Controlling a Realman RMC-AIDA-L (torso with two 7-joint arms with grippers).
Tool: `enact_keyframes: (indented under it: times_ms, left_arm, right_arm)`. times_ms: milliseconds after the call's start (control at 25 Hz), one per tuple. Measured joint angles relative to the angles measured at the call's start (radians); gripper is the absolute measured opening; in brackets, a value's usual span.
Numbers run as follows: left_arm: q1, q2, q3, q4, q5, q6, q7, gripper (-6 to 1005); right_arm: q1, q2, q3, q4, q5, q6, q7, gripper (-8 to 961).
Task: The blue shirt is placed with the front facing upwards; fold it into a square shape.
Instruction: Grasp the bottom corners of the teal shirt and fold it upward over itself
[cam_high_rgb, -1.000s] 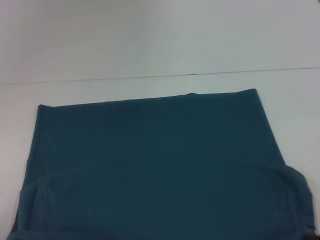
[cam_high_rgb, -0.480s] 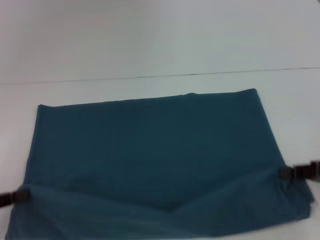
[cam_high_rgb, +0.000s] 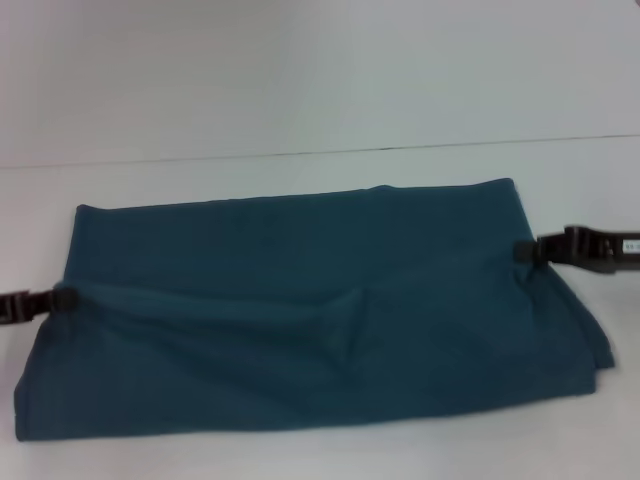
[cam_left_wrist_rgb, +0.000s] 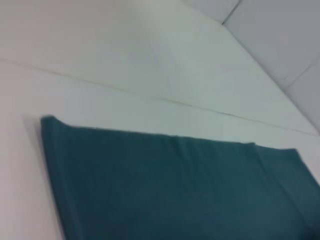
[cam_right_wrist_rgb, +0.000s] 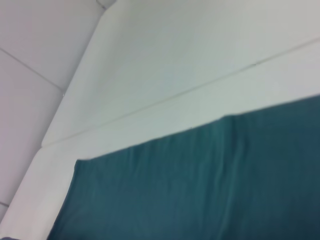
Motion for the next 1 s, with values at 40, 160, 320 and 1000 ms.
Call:
enact_keyframes:
  times_ms: [40, 160, 320, 1000]
  left_arm:
    - [-0.007, 0.000, 0.002, -0.004, 0.000, -0.016, 0.000, 33]
    - [-0.032, -0.001, 0.009, -0.017, 0.000, -0.063, 0.000, 33]
    - [-0.049, 0.002, 0.015, -0.022, -0.004, -0.118, -0.005, 33]
    - [-0.117, -0.024, 0.019, -0.023, -0.007, -0.303, 0.014, 33]
  right_arm:
    - [0.006, 0.001, 0.000, 0.000, 0.004, 0.010, 0.001, 36]
    - [0.018, 0.000, -0.006, 0.005, 0.019, 0.038, 0.008, 36]
    - [0.028, -0.008, -0.008, 0.007, 0.021, 0.072, 0.012, 37]
    - [0.071, 0.002, -0.038, 0.061, 0.075, 0.281, 0.007, 40]
